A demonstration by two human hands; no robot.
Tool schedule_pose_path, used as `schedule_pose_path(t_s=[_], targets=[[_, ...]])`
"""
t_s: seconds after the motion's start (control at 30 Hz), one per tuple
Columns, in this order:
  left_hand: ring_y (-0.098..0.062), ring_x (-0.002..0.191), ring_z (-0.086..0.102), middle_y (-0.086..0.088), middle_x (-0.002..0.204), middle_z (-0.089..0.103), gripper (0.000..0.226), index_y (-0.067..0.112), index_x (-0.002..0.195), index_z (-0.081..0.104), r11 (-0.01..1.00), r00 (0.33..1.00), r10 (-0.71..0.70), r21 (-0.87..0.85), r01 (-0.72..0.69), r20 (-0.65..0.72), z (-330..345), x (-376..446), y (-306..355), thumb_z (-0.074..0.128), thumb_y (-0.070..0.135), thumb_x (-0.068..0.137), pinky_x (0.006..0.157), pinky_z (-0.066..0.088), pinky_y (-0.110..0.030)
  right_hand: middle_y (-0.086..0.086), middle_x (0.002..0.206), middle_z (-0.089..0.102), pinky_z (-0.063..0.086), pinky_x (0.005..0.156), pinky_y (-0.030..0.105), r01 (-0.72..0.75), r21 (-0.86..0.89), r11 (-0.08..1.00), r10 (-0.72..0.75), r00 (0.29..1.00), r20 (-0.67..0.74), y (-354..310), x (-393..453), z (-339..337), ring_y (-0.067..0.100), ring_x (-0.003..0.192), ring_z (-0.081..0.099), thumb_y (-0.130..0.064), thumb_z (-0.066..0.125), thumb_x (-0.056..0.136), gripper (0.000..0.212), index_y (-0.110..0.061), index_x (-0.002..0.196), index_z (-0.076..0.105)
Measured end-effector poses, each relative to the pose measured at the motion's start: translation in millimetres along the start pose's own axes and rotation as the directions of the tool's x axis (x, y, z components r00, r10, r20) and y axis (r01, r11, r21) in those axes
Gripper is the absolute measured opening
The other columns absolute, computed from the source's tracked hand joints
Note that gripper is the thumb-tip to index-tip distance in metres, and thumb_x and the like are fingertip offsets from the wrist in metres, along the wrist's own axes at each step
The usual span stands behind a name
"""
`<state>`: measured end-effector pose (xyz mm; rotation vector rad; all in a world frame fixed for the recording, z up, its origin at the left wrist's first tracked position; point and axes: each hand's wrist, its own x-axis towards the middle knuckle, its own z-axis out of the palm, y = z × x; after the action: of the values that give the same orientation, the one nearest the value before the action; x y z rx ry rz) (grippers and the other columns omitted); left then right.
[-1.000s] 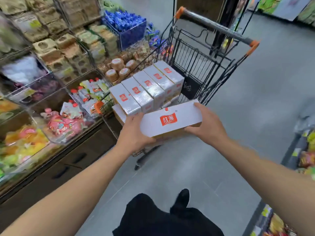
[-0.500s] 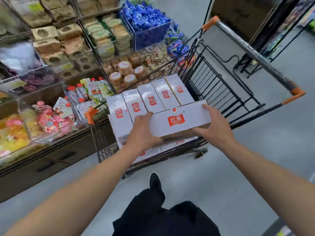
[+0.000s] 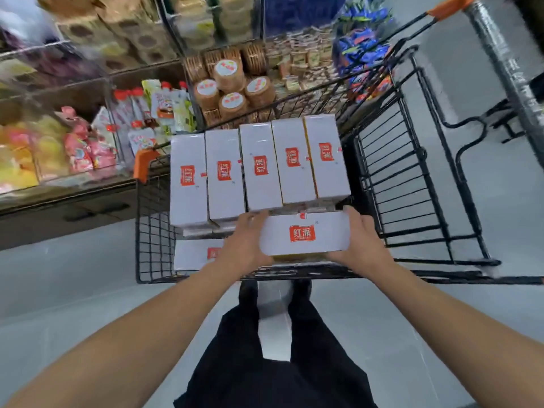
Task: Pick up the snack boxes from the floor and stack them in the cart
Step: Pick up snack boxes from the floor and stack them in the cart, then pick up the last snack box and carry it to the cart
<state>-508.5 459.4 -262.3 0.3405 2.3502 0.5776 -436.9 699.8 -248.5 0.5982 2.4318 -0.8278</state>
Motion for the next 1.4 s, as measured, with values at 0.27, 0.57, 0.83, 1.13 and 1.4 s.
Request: schedule_pose_path(t_s=[0.27, 0.57, 0.83, 1.13, 1.4], targets=[[-0.022, 0.144, 0.022, -0.006, 0.158, 0.017, 0.104, 0.014, 0.153, 0.018, 0.973, 0.984, -0.171, -0.15, 0.178, 0.056, 38, 3, 9, 0.08, 0.017, 0.07, 0.106, 0.019, -0.019, 0.016, 0.141, 0.033, 0.041, 0.099, 0.04, -0.073, -0.185, 0.98, 0.133, 0.931, 0.34, 32, 41, 2, 0.036, 0.125, 0.047, -0.05, 0.071, 0.08, 0.099, -0.021, 0.154, 0.011], [-0.025, 0.136, 0.037, -0.008, 0.151, 0.035, 0.075, 0.011, 0.149, 0.032, 0.884, 0.95, -0.301, -0.397, 0.245, -0.086, 14, -44, 3, 0.069, 0.02, 0.085, 0.112, 0.032, -0.032, 0.011, 0.144, 0.041, 0.039, 0.103, 0.044, 0.293, -0.619, 0.729, -0.13, 0.947, 0.295, -25, 44, 16, 0.035, 0.13, 0.04, -0.061, 0.046, 0.088, 0.069, -0.015, 0.14, 0.043], [-0.025, 0.123, 0.052, -0.008, 0.133, 0.058, 0.054, 0.016, 0.135, 0.055, 0.794, 0.76, -0.539, -0.52, 0.314, -0.363, 13, -180, -82, 0.068, 0.024, 0.084, 0.095, 0.037, -0.025, 0.013, 0.134, 0.052, 0.046, 0.097, 0.039, 0.746, -0.555, 0.368, -0.508, 0.661, 0.552, -157, -19, 114, 0.033, 0.121, 0.05, -0.049, 0.056, 0.086, 0.063, -0.013, 0.136, 0.048], [-0.021, 0.138, 0.038, -0.004, 0.15, 0.043, 0.064, 0.017, 0.146, 0.04, 0.617, 0.48, -0.778, -0.636, 0.464, -0.405, 65, -416, -249, 0.063, 0.031, 0.088, 0.111, 0.028, -0.027, 0.011, 0.137, 0.049, 0.04, 0.105, 0.041, 0.914, -0.394, 0.092, -0.639, 0.358, 0.681, -298, -194, 293, 0.034, 0.126, 0.046, -0.043, 0.061, 0.087, 0.061, -0.014, 0.139, 0.047], [-0.02, 0.138, 0.038, -0.004, 0.151, 0.041, 0.064, 0.015, 0.145, 0.041, 0.435, 0.206, -0.901, -0.793, 0.426, -0.382, 88, -561, -352, 0.063, 0.031, 0.088, 0.111, 0.027, -0.026, 0.007, 0.143, 0.045, 0.039, 0.106, 0.038, 0.965, -0.234, -0.118, -0.604, 0.117, 0.789, -402, -317, 426, 0.029, 0.13, 0.043, -0.043, 0.059, 0.09, 0.061, -0.014, 0.142, 0.043]])
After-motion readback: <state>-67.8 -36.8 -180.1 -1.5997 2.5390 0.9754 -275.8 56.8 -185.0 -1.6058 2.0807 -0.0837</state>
